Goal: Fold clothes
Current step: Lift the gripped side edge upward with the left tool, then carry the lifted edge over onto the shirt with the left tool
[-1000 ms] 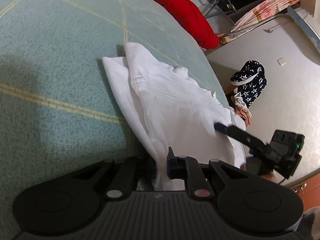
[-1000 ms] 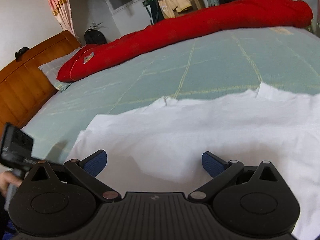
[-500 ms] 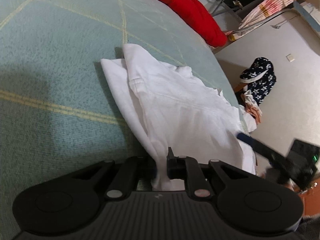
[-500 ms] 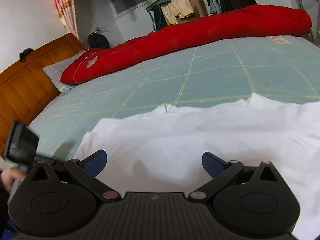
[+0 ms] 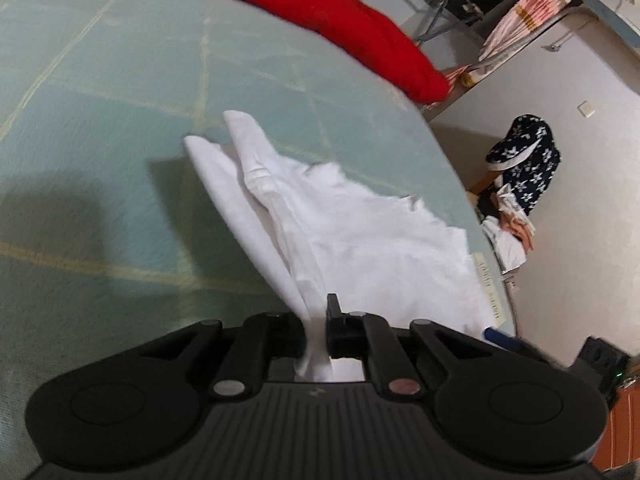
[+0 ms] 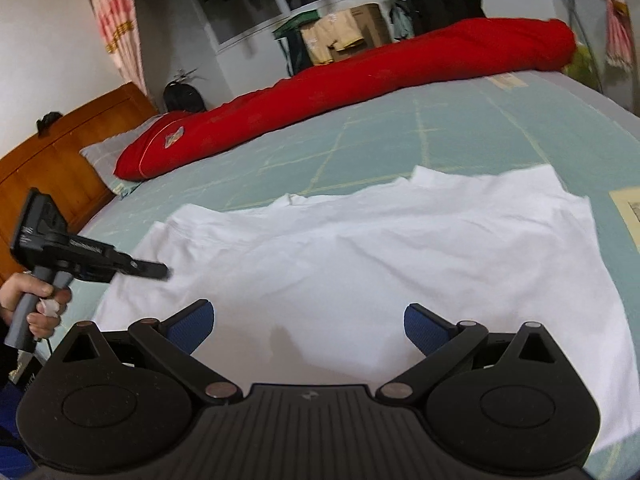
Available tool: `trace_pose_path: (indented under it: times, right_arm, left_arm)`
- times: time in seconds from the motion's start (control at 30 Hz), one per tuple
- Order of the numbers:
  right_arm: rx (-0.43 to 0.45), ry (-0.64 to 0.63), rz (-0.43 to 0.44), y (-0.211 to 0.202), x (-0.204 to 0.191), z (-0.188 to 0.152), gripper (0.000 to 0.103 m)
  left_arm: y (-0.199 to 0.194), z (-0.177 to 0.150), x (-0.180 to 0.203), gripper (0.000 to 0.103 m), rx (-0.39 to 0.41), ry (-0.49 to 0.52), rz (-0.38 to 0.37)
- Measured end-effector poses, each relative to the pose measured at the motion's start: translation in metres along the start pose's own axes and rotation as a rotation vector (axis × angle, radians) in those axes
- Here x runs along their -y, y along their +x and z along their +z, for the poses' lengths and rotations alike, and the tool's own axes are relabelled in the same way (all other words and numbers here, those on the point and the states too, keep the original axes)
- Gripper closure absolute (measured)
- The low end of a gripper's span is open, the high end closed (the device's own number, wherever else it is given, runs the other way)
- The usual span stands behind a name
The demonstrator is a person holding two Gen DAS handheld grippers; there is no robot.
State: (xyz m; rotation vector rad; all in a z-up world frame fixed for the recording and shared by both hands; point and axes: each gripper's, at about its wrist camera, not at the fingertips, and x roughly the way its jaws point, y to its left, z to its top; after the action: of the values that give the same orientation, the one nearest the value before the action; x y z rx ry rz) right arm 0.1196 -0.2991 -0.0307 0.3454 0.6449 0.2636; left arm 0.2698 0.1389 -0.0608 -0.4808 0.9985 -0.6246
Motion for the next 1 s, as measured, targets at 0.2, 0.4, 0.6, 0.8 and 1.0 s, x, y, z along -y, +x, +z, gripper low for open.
trace_pose_path:
  times: [0.2, 0.4, 0.6, 0.8, 1.0]
  right_arm:
    - [0.036, 0.048, 0.004, -0.016, 0.018, -0.006, 0.0]
    - [0.065, 0.07, -0.011, -0.028, 0.032, -0.008, 0.0]
    - [0.112, 0.086, -0.028, -0.046, 0.044, -0.007, 0.0]
    - [0.147, 0.104, -0.067, -0.065, 0.059, -0.009, 0.0]
    - [0.184, 0.124, -0.123, -0.088, 0.076, -0.012, 0.0]
  left_arm:
    - [-0.008, 0.016, 0.044, 0.096, 0.003, 0.055, -0.045]
    - [-0.001, 0.034, 0.091, 0.096, -0.002, 0.111, -0.09]
    - [0.022, 0.049, 0.138, 0.096, -0.027, 0.137, -0.121]
    - [0.058, 0.061, 0.174, 0.096, -0.068, 0.16, -0.14]
    - [0.103, 0.061, 0.2, 0.096, -0.143, 0.198, -0.125]
